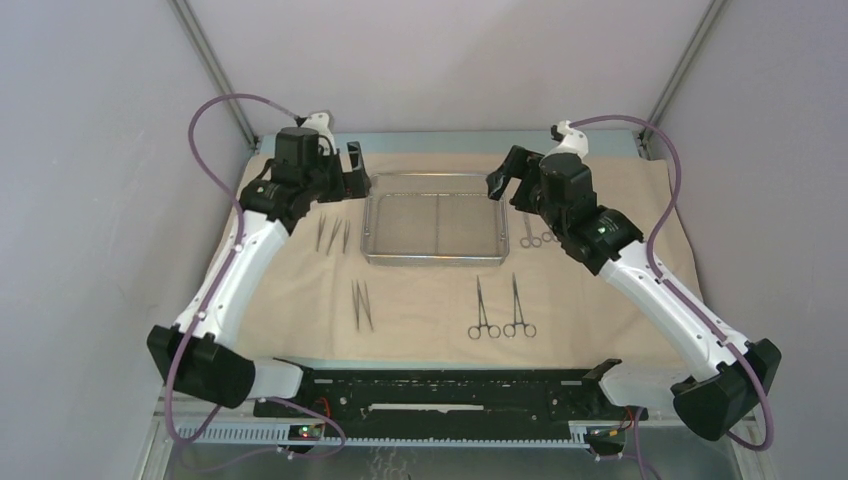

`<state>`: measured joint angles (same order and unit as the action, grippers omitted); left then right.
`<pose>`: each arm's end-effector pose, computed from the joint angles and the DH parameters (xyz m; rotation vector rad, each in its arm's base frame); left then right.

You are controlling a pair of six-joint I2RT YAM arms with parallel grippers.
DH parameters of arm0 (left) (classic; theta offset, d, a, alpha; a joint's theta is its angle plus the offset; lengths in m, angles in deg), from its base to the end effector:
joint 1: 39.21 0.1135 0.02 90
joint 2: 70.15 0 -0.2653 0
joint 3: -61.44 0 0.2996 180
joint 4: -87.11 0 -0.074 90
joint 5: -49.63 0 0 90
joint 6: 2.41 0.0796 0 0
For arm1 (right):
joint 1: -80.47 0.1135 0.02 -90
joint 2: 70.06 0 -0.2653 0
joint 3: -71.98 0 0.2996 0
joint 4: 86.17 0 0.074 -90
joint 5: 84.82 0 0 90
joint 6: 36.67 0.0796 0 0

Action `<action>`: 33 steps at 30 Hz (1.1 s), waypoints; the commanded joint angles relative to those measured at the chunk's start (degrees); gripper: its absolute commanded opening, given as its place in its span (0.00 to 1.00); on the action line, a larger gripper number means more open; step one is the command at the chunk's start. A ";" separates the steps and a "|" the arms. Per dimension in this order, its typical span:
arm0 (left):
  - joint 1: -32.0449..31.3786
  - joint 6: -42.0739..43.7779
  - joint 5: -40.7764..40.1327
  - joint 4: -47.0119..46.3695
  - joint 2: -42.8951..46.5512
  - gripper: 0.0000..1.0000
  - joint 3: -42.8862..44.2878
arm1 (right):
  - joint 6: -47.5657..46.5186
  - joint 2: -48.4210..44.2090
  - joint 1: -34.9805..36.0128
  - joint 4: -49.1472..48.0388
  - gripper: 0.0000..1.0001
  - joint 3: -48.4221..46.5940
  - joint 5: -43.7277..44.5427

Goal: Open and lay out the surgical kit
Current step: Reset both arms

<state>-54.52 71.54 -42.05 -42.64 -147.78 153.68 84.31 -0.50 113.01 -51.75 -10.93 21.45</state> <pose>0.3651 -0.0975 0.3587 -0.0309 2.2058 -0.2750 0.3148 0.1744 0.3772 0.1641 1.9444 0.4656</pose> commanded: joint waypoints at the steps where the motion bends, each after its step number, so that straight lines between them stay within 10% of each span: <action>1: -0.68 -0.42 3.17 -7.40 6.28 1.00 -3.55 | 2.41 -2.73 -0.44 -0.71 1.00 1.84 5.98; 33: -0.69 0.94 5.38 -15.24 15.58 1.00 -12.22 | 1.56 -5.18 -1.49 -4.15 1.00 2.49 8.18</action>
<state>-54.96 71.54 -38.02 -55.25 -133.64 143.04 85.78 -4.91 112.00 -54.30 -8.17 28.03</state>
